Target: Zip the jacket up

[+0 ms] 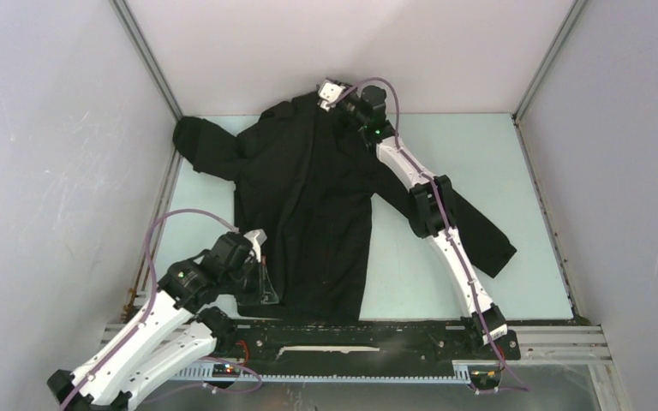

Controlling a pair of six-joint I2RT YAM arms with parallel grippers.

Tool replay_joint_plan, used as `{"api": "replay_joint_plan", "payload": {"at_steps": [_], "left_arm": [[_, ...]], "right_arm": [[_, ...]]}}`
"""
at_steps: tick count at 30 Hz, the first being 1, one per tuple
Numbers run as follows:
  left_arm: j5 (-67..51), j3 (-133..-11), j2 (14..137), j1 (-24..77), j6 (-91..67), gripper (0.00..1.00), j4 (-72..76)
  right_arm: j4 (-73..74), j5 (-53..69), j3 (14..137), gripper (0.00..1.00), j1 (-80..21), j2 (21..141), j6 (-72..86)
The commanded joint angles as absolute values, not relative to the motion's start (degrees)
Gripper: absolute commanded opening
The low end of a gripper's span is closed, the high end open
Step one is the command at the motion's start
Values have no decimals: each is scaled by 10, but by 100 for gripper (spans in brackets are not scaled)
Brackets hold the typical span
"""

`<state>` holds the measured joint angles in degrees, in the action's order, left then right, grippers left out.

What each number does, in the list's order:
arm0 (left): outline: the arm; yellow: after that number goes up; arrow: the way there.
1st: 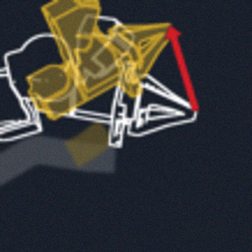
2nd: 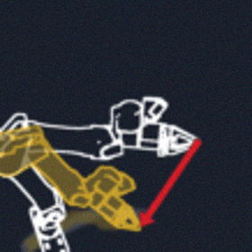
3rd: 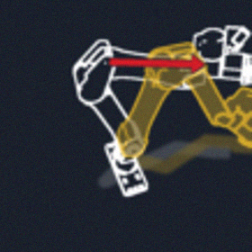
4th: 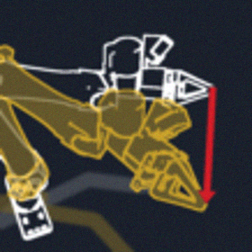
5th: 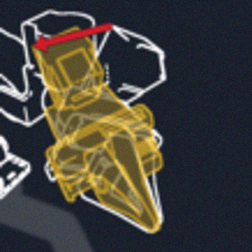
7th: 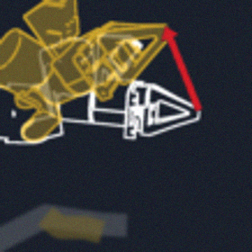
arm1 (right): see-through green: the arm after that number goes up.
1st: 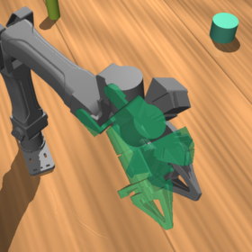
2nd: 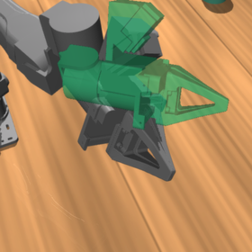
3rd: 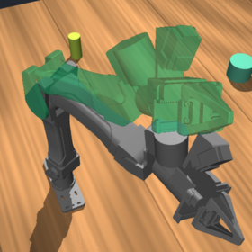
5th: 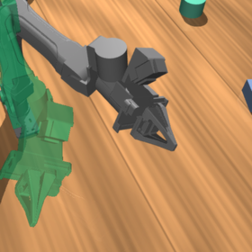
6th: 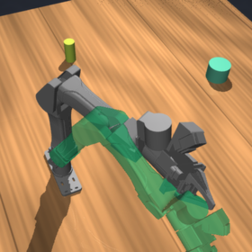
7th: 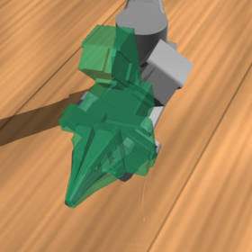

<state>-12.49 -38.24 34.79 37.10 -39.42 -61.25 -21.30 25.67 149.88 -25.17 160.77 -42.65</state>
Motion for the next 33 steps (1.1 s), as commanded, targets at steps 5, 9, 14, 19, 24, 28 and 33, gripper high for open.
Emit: {"api": "replay_joint_plan", "payload": {"at_steps": [5,9,14,19,24,28,33], "left_arm": [[-53,-370,363,374,-419,43,-597],[-51,-391,319,374,-415,62,-609],[-34,-424,253,374,-411,100,-652],[23,-485,202,373,-392,100,-692],[70,-542,165,373,-357,100,-618],[82,-570,161,374,-316,100,-518],[90,-615,179,373,-286,100,-414]], "right_arm": [[-233,238,1425,98,-238,1552,-401],[-240,219,1287,100,-250,1468,-394],[-231,164,1131,100,-280,1330,-365],[-196,-13,968,100,-335,1162,-306],[-62,-221,809,100,-397,949,-137],[194,-264,771,100,-441,776,23],[353,-341,754,100,-551,578,109]]}}
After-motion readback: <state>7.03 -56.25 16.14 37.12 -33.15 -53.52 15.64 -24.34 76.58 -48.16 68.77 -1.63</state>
